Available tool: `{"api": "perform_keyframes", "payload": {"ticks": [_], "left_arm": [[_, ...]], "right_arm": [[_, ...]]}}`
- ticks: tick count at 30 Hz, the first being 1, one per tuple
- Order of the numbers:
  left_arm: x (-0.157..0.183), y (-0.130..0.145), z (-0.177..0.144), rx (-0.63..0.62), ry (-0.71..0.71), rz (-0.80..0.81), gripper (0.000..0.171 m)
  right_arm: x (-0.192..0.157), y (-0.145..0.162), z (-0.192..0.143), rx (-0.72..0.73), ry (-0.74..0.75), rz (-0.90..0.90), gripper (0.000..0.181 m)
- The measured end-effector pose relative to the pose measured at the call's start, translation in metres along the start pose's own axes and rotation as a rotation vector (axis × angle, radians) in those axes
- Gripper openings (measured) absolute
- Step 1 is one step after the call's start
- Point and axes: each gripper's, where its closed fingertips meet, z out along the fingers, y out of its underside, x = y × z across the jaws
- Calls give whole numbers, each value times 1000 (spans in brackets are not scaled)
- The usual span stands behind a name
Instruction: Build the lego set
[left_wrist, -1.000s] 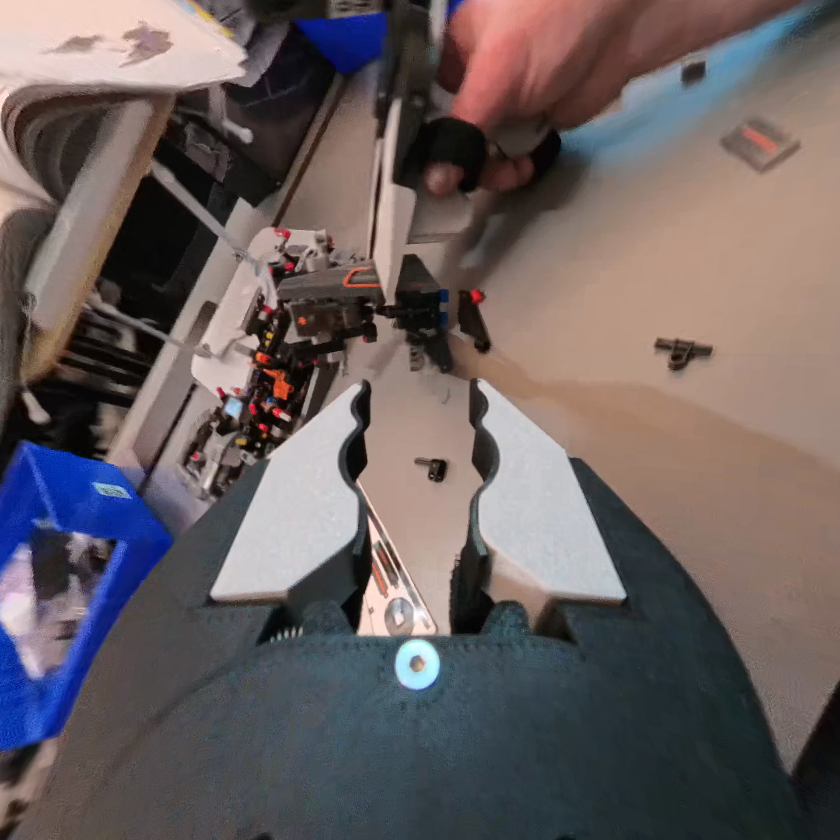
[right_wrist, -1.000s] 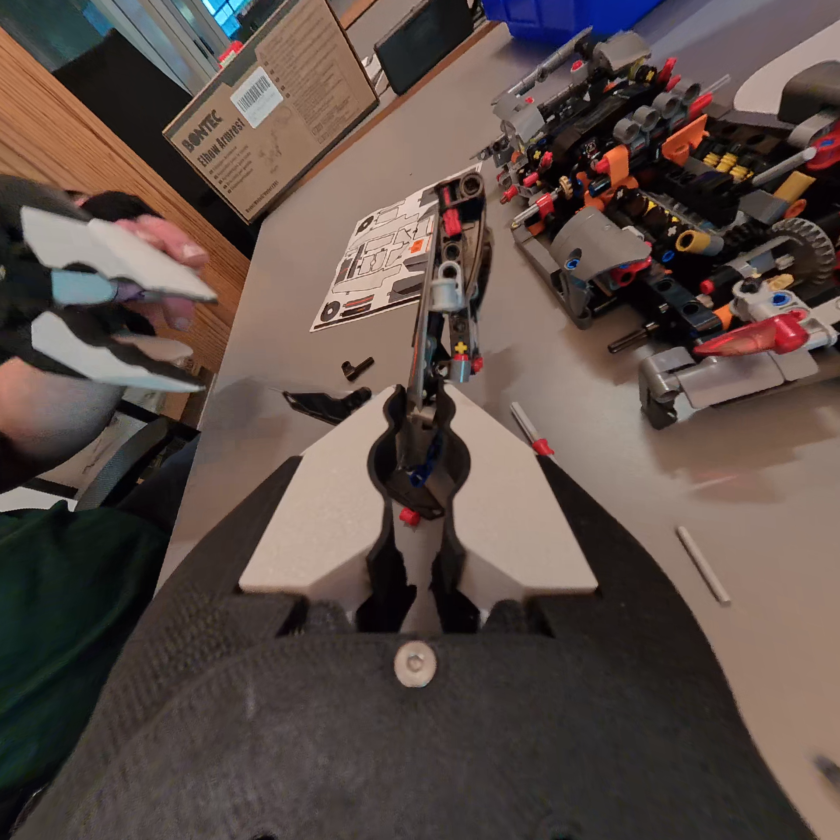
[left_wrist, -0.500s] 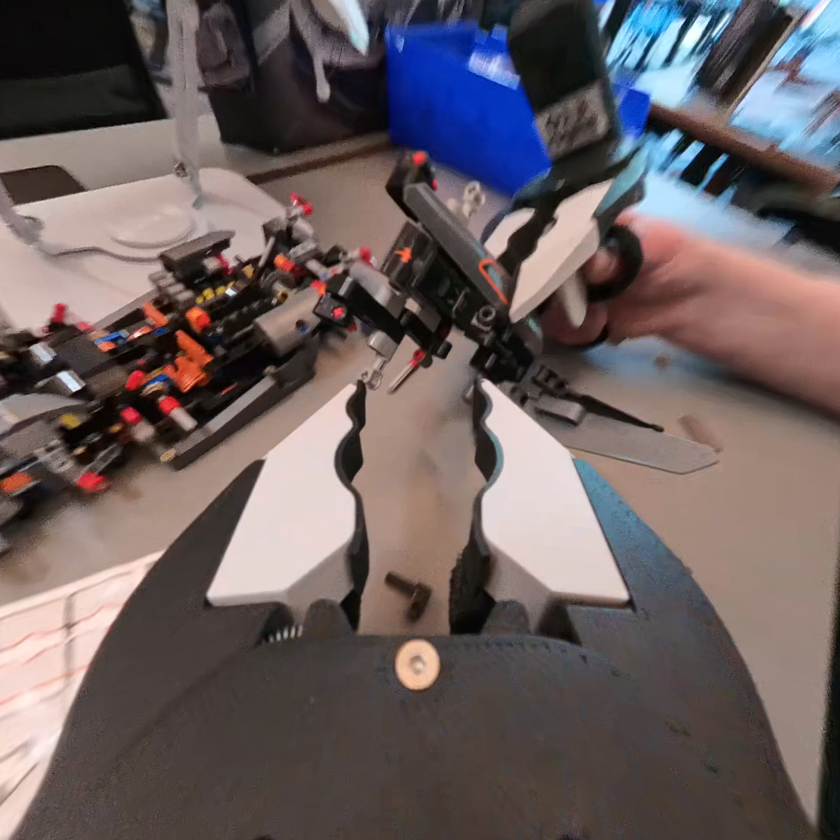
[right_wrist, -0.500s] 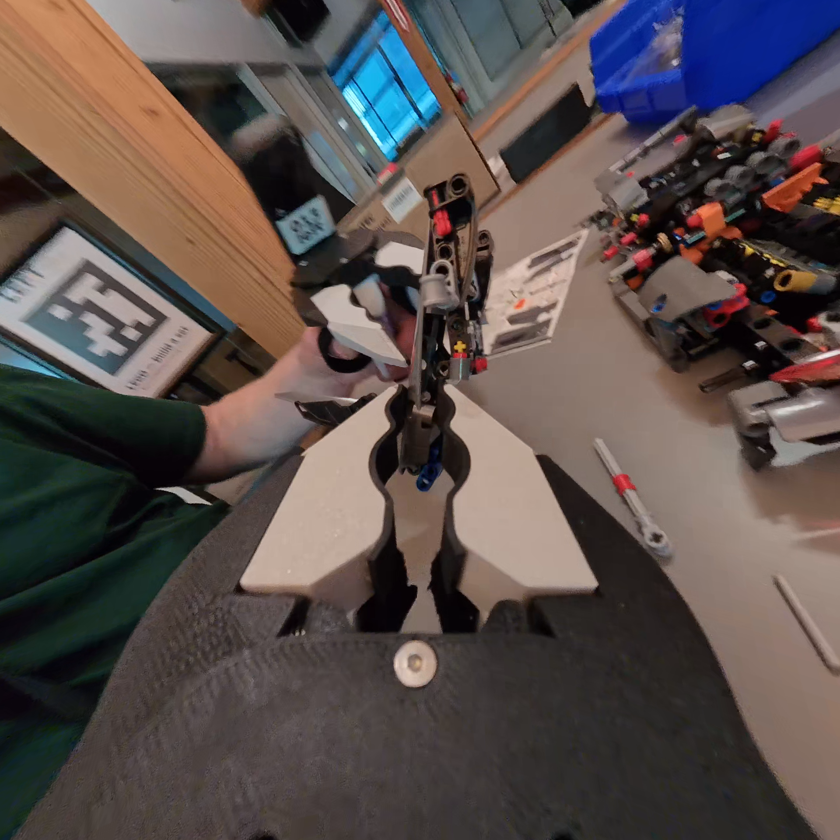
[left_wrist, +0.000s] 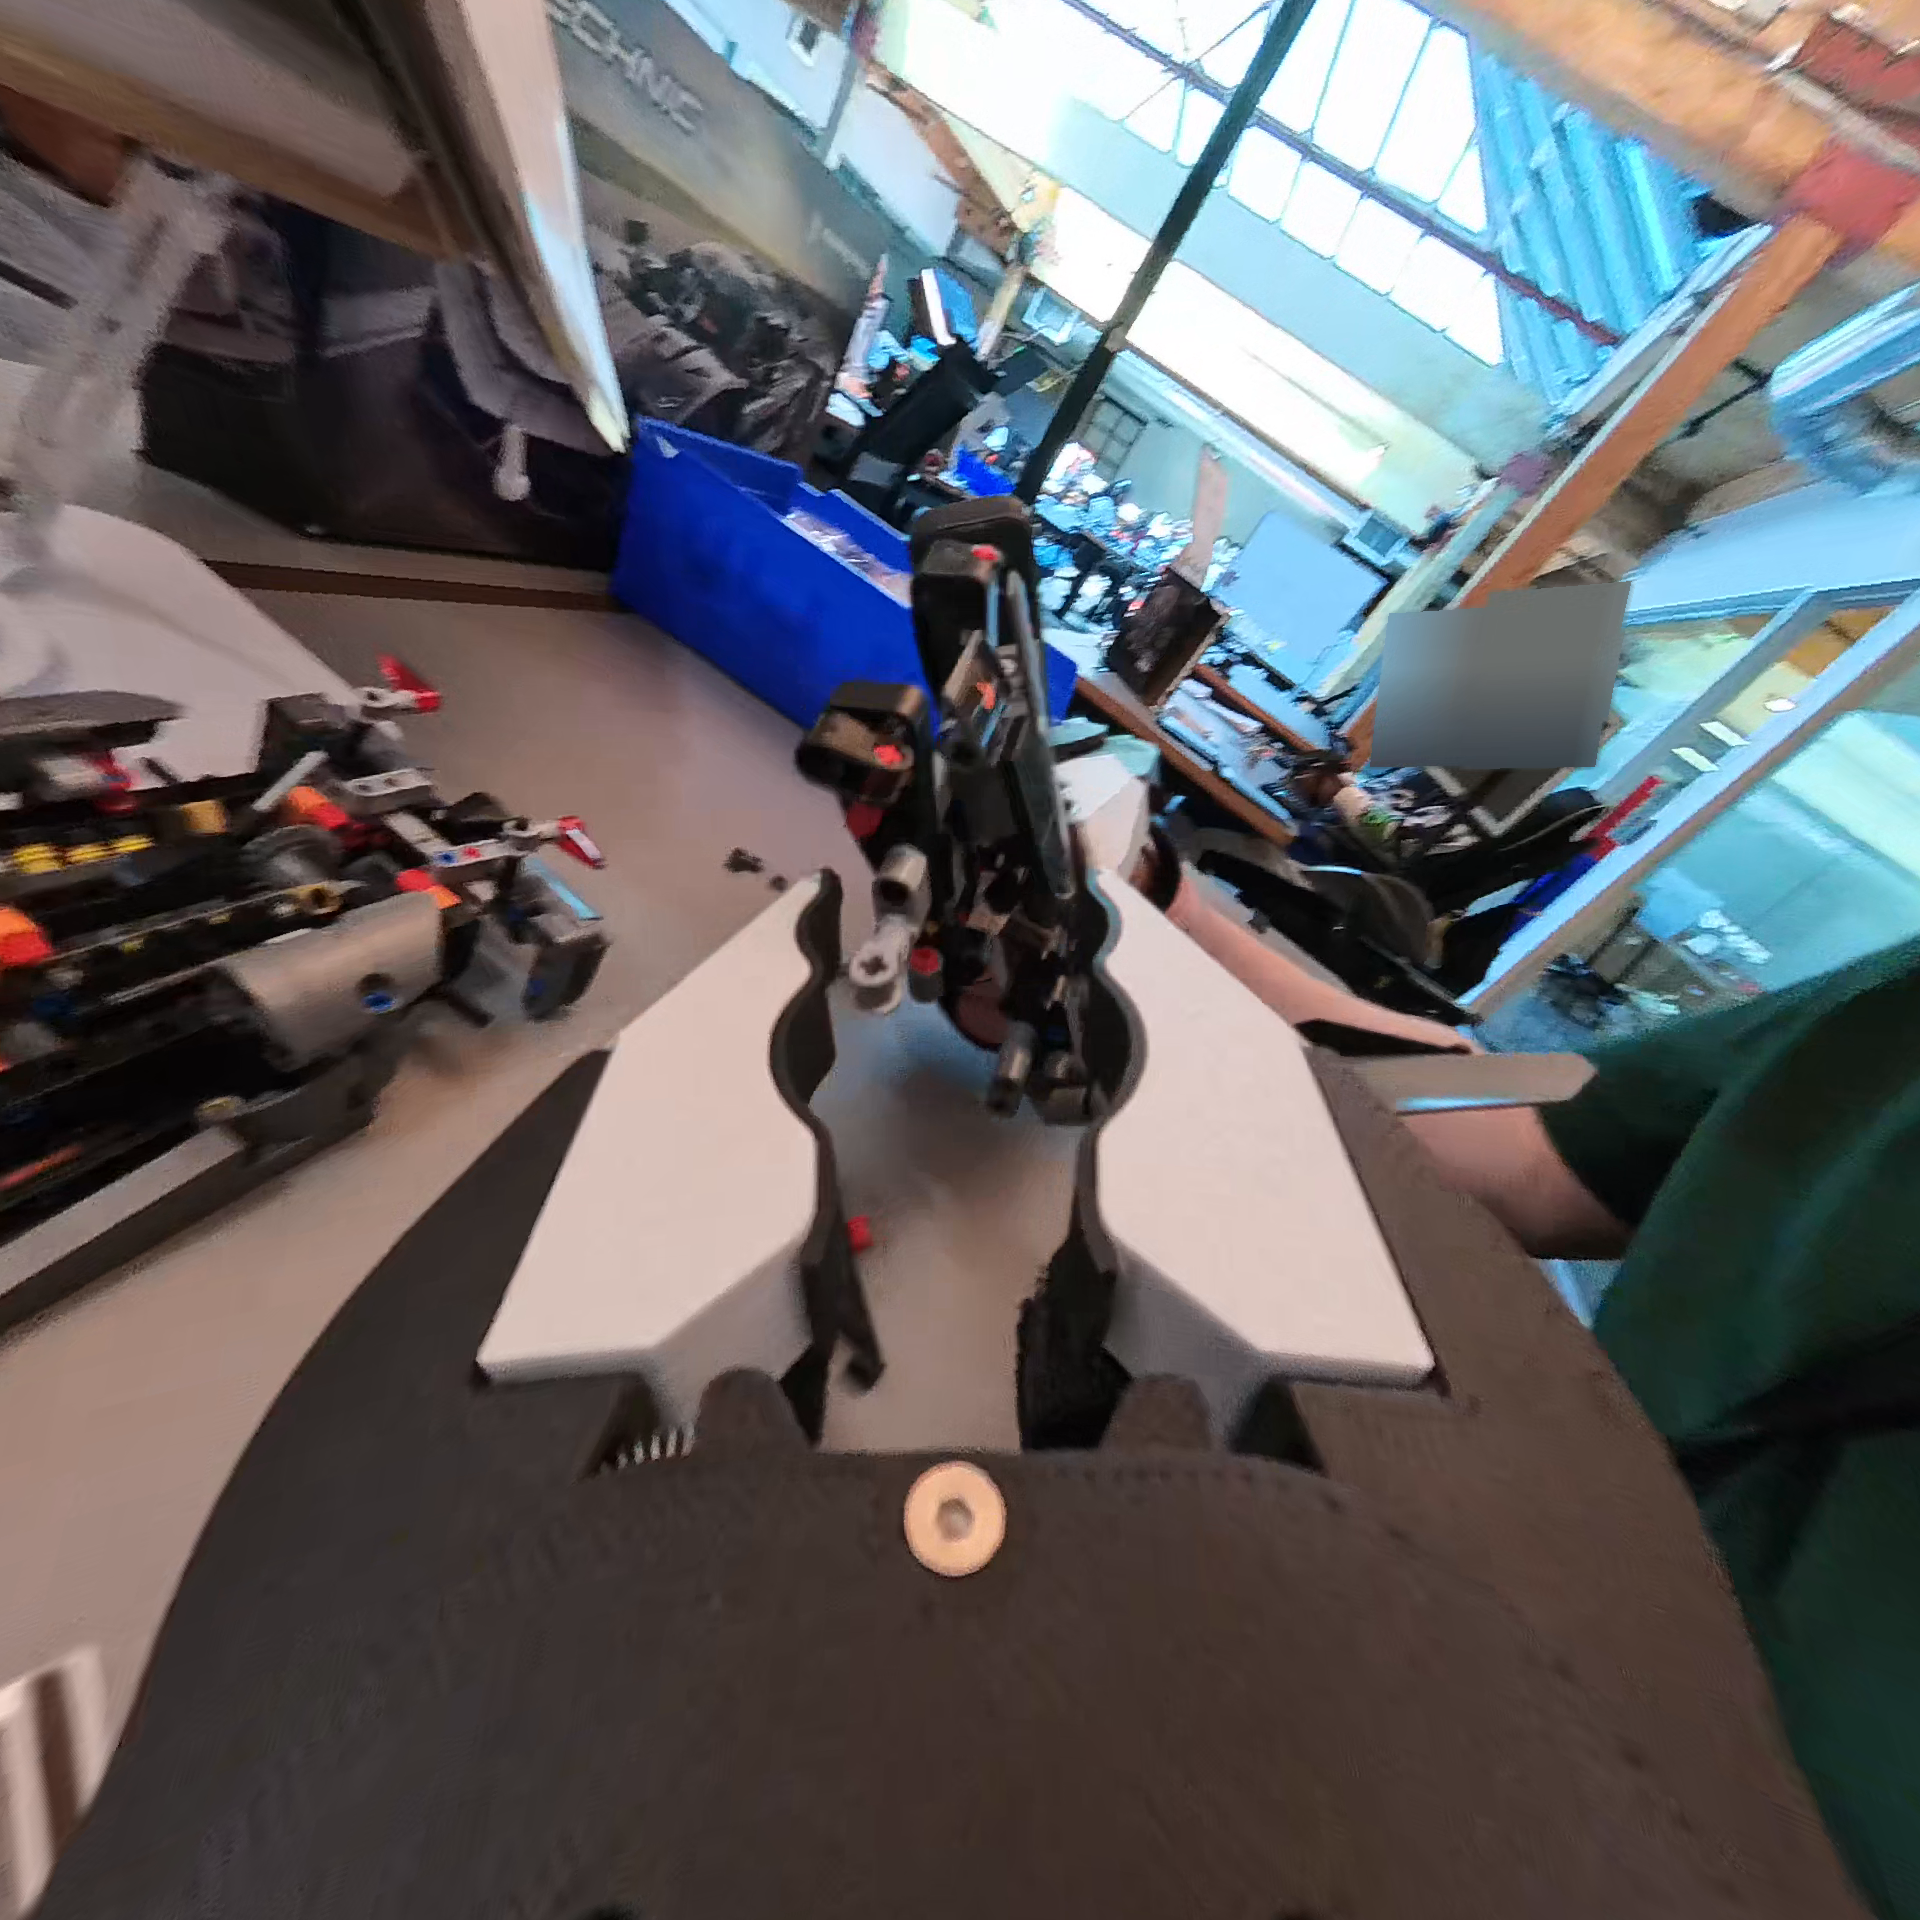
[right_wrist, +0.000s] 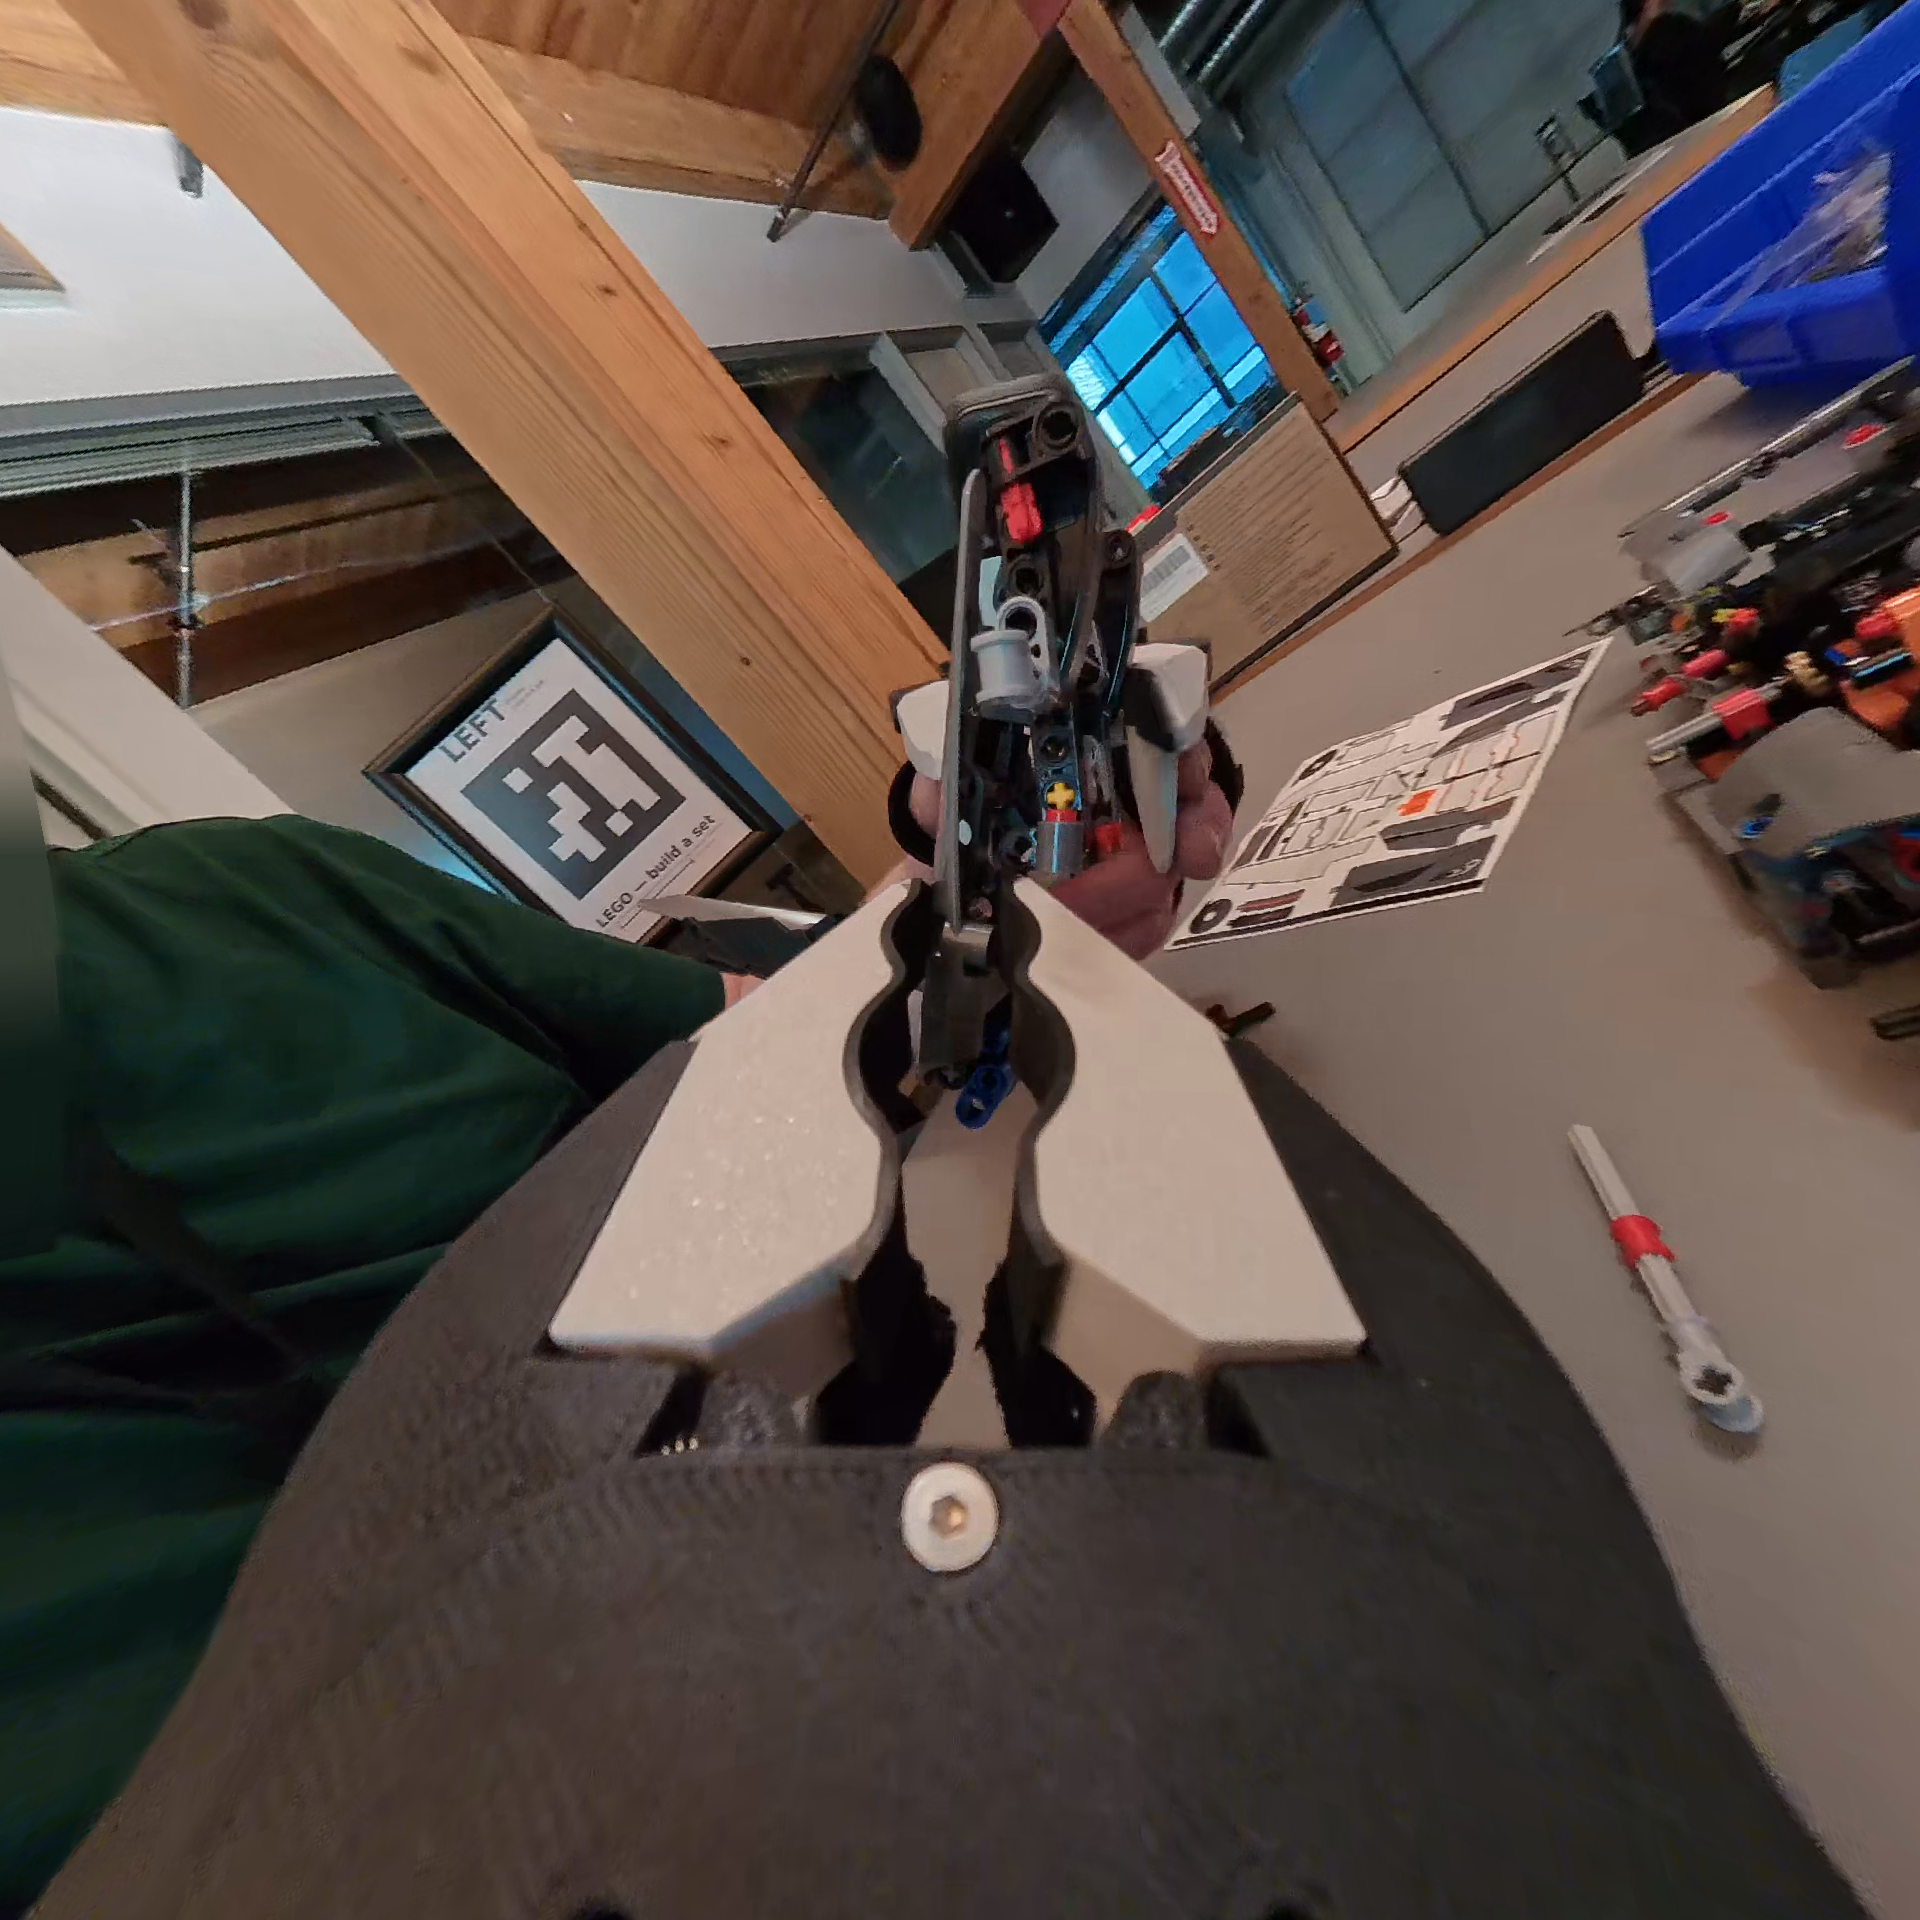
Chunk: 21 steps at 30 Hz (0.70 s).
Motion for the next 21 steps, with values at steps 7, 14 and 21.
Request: {"api": "perform_keyframes", "payload": {"ticks": [7,14,21], "left_arm": [[16,-11,6,99,111,-62,24],[16,-20,7,124,36,14,7],[1,-25,7,92,-257,156,7]], "right_arm": [[-11,-6,0,29,-50,13,10],[-7,-16,-3,53,57,-59,13],[8,-34,-23,6,443,-376,20]]}}
